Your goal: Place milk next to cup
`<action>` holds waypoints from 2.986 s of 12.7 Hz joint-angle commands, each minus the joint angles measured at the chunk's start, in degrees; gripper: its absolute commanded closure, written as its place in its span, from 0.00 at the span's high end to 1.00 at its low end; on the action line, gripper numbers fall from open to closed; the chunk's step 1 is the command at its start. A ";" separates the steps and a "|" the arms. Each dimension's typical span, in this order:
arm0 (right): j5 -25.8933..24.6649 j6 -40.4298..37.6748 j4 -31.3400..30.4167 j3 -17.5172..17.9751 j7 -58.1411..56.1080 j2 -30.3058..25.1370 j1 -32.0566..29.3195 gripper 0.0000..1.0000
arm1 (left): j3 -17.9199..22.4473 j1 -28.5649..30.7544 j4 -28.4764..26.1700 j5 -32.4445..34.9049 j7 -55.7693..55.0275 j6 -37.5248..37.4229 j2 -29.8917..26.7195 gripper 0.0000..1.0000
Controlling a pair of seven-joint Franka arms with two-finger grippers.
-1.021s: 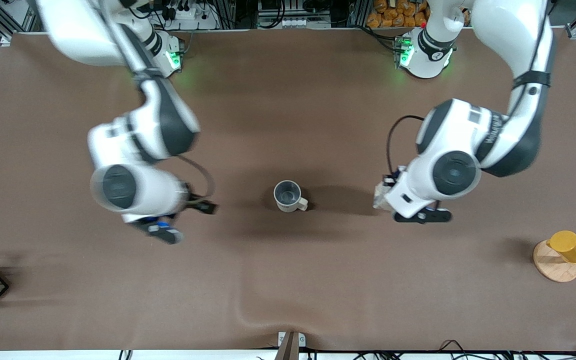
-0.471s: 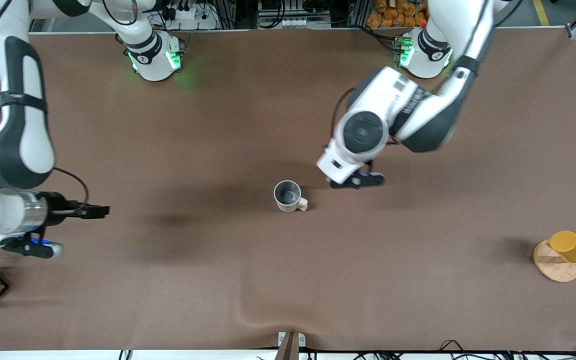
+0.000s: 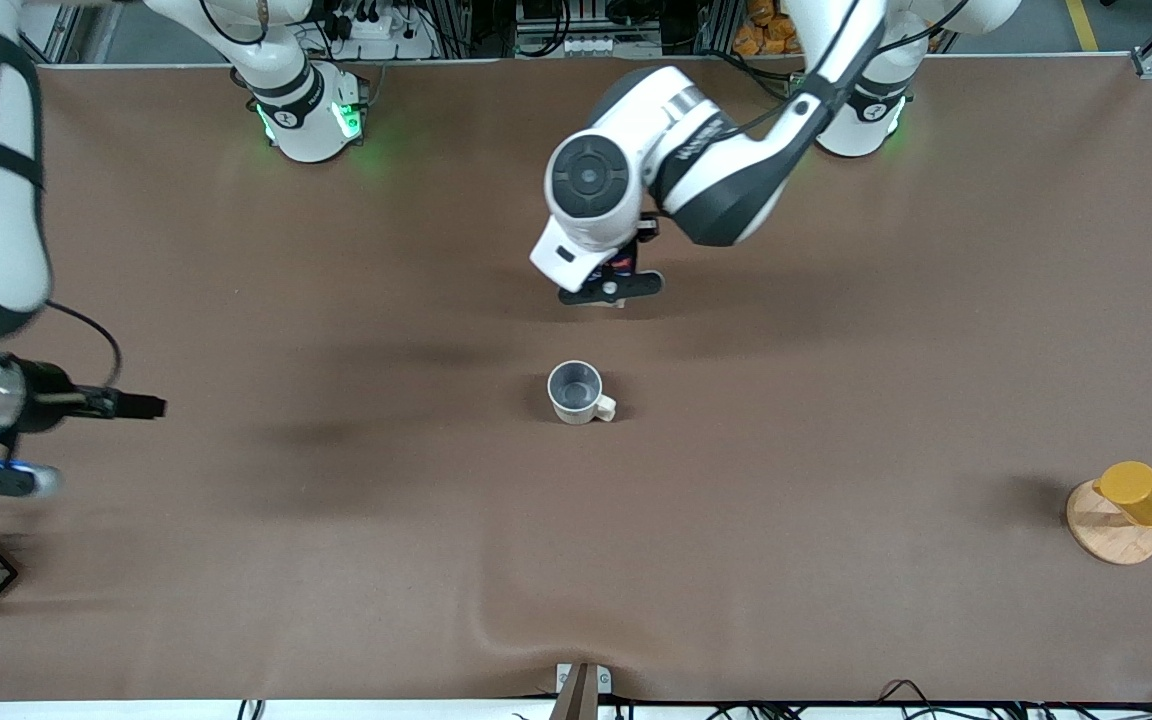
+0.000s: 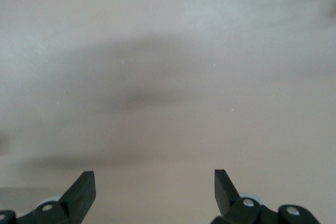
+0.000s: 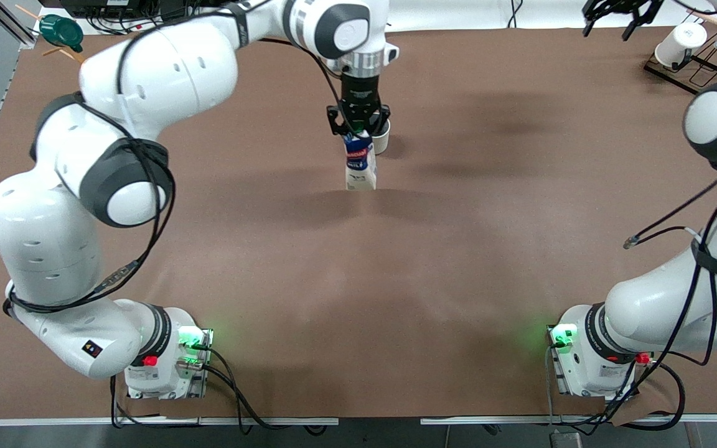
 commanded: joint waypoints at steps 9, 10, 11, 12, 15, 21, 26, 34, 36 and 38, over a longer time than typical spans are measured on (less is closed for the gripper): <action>-0.49 7.40 -26.21 1.09 -4.68 -27.38 -1.73 1.00 | 4.95 -2.33 3.94 -0.95 -0.29 10.60 7.63 0.00; -0.49 7.39 -24.96 1.09 -4.68 -26.77 -1.82 1.00 | 5.30 -2.51 3.94 -0.95 -0.02 11.04 7.81 0.00; -0.40 8.00 -24.69 1.09 -4.68 -26.59 -1.73 1.00 | 5.31 -2.51 3.94 -0.95 0.33 11.39 8.25 0.00; -0.23 8.01 -24.25 1.09 -4.68 -26.59 -1.73 1.00 | 5.39 -2.60 3.85 -0.52 0.68 11.48 8.51 0.00; -0.22 7.92 -22.94 1.09 -4.68 -26.41 -2.08 1.00 | 5.31 -2.69 3.85 1.60 2.43 11.49 8.95 0.00; -0.23 7.39 -22.75 1.00 -5.56 -26.32 -2.79 1.00 | 5.57 -3.30 3.59 2.56 4.37 12.36 9.83 1.00; -0.22 7.31 -22.93 1.00 -5.56 -26.24 -2.79 1.00 | 5.57 -3.66 3.59 2.57 4.37 12.28 9.04 1.00; -0.22 7.31 -23.11 1.00 -5.47 -26.23 -2.61 1.00 | 5.57 -1.38 3.59 2.74 3.76 7.27 -3.24 1.00; -0.22 7.22 -23.11 1.00 -5.47 -26.23 -2.61 1.00 | 6.53 2.91 3.50 3.09 3.84 5.96 -6.59 1.00; -0.22 6.78 -23.11 1.00 -5.38 -26.23 -2.61 1.00 | 7.15 7.74 3.24 7.55 4.72 3.85 -10.02 1.00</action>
